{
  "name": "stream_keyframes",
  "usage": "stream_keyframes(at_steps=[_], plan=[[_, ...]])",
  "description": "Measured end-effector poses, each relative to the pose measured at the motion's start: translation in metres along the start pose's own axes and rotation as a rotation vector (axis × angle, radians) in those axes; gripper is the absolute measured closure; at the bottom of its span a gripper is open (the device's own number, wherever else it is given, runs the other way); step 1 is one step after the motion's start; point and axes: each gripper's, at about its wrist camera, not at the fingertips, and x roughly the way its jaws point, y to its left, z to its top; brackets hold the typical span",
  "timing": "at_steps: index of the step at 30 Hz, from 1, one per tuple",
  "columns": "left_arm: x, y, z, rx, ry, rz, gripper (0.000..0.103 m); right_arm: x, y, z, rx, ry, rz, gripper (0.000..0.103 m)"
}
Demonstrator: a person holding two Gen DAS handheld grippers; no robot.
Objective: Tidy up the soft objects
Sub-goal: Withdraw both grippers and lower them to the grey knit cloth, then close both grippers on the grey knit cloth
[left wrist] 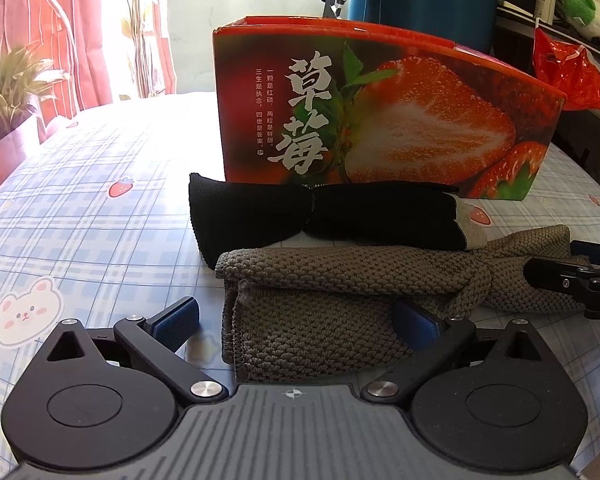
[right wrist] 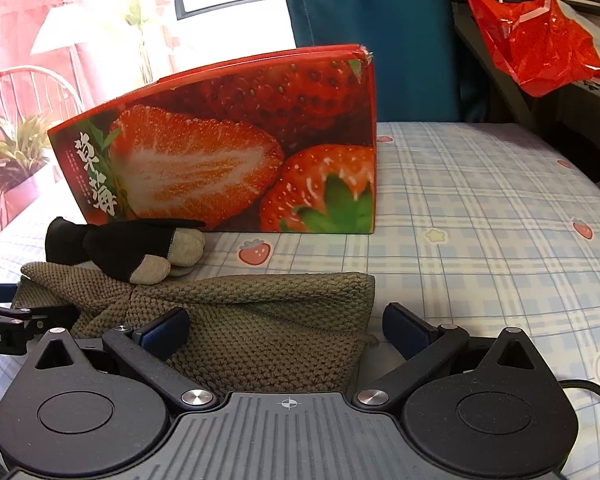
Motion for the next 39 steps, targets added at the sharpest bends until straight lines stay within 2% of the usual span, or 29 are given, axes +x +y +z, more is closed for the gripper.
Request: stream_keyframes(at_steps=[9,15,17,19,21,23,25,26,28,30,35,39], plan=[[-0.001,0.000,-0.002,0.004,-0.003,0.002,0.000,0.004,0.010,-0.002,-0.065,0.020,-0.057,0.000],[-0.002,0.001,0.000,0.007,0.007,-0.010,0.000,0.003,0.009,-0.002,-0.070,0.019,-0.057,0.002],[-0.004,0.002,-0.001,0.006,0.002,-0.015,0.003,0.001,0.009,-0.003,-0.070,0.014,-0.058,0.005],[-0.007,0.001,-0.002,0.014,-0.010,-0.031,0.012,-0.001,0.009,-0.004,-0.071,0.002,-0.053,0.018],[-0.011,-0.003,-0.002,0.035,-0.020,-0.055,0.028,-0.004,0.010,-0.005,-0.078,-0.010,-0.044,0.024],[-0.013,-0.006,-0.003,0.049,-0.029,-0.065,0.036,-0.006,0.010,-0.006,-0.080,-0.016,-0.036,0.034],[-0.015,-0.007,-0.003,0.054,-0.034,-0.077,0.045,-0.008,0.010,-0.006,-0.083,-0.021,-0.018,0.048],[-0.016,-0.008,-0.003,0.054,-0.036,-0.084,0.051,-0.008,0.011,-0.006,-0.087,-0.022,-0.007,0.051],[-0.017,-0.008,-0.004,0.056,-0.037,-0.093,0.054,-0.010,0.014,-0.007,-0.104,-0.024,0.014,0.064],[-0.017,-0.010,-0.005,0.059,-0.039,-0.098,0.059,-0.011,0.018,-0.008,-0.123,-0.025,0.032,0.070],[-0.016,-0.009,-0.006,0.059,-0.040,-0.104,0.060,-0.012,0.019,-0.008,-0.121,-0.030,0.039,0.071],[-0.016,-0.009,-0.006,0.056,-0.041,-0.106,0.060,-0.013,0.014,-0.008,-0.095,-0.035,0.031,0.068]])
